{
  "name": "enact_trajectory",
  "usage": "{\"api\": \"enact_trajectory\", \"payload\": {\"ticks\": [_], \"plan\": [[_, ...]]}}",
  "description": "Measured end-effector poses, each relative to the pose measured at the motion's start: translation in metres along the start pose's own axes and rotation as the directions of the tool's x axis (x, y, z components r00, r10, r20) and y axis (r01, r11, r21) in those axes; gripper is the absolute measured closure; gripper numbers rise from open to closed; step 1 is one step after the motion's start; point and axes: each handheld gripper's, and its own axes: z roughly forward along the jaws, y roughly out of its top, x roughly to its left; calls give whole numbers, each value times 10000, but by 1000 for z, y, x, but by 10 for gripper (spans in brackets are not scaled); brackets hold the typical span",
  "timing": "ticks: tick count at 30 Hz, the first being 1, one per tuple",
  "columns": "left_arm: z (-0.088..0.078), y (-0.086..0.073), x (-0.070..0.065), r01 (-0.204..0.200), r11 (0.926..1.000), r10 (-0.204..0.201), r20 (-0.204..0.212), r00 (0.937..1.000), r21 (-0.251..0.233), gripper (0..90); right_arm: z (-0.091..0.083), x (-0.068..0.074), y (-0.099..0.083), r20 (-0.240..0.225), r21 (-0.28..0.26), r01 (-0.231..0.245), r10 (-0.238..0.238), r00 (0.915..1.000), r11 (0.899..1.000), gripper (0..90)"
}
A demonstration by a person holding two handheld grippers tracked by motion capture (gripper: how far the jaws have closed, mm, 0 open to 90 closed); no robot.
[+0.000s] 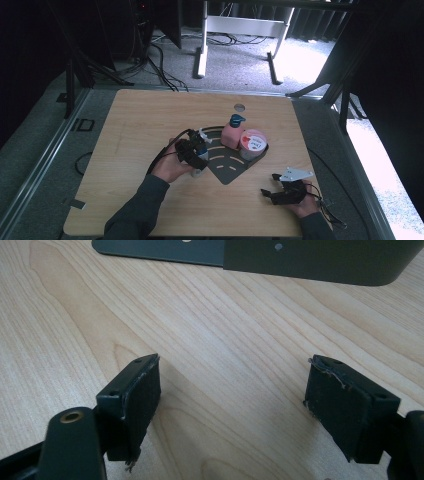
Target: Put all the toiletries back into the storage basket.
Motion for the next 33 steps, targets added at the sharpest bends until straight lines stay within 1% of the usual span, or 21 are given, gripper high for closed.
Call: {"api": "enact_trajectory", "payload": {"ticks": [8, 9, 12, 16, 20, 28, 31, 33], "plan": [[0, 0, 0, -45, 10000, 45, -32, 10000, 66, 463, 0, 0, 0, 2, -3, 5, -5, 10000, 10000, 219], [0, 0, 0, -101, 9999, 101, 7, 9999, 109, 488, 0, 0, 0, 2, 0, 0, 0, 10000, 10000, 220], [0, 0, 0, -150, 9998, 149, 77, 9999, 144, 521, 0, 0, 0, 2, 1, 0, 0, 10000, 10000, 219], [0, 1, 1, -121, 9996, 117, 132, 9998, 244, 529, 0, 0, 0, 0, 0, 1, -1, 10000, 10000, 219], [-1, 0, 1, -132, 9996, 128, 168, 9998, 240, 536, 0, 0, 0, 2, 1, -1, 1, 10000, 10000, 220], [-1, 1, 0, -92, 9997, 88, 178, 9998, 212, 546, 0, 0, 0, 2, -4, 7, -7, 10000, 10000, 219], [-1, 1, -1, -149, 9995, 145, 140, 9998, 279, 547, 0, 0, 0, 2, 0, -1, 1, 10000, 10000, 220], [-1, 1, -1, -120, 9995, 116, 132, 9998, 289, 547, 0, 0, 0, 2, -2, 3, -3, 10000, 10000, 220]]}}
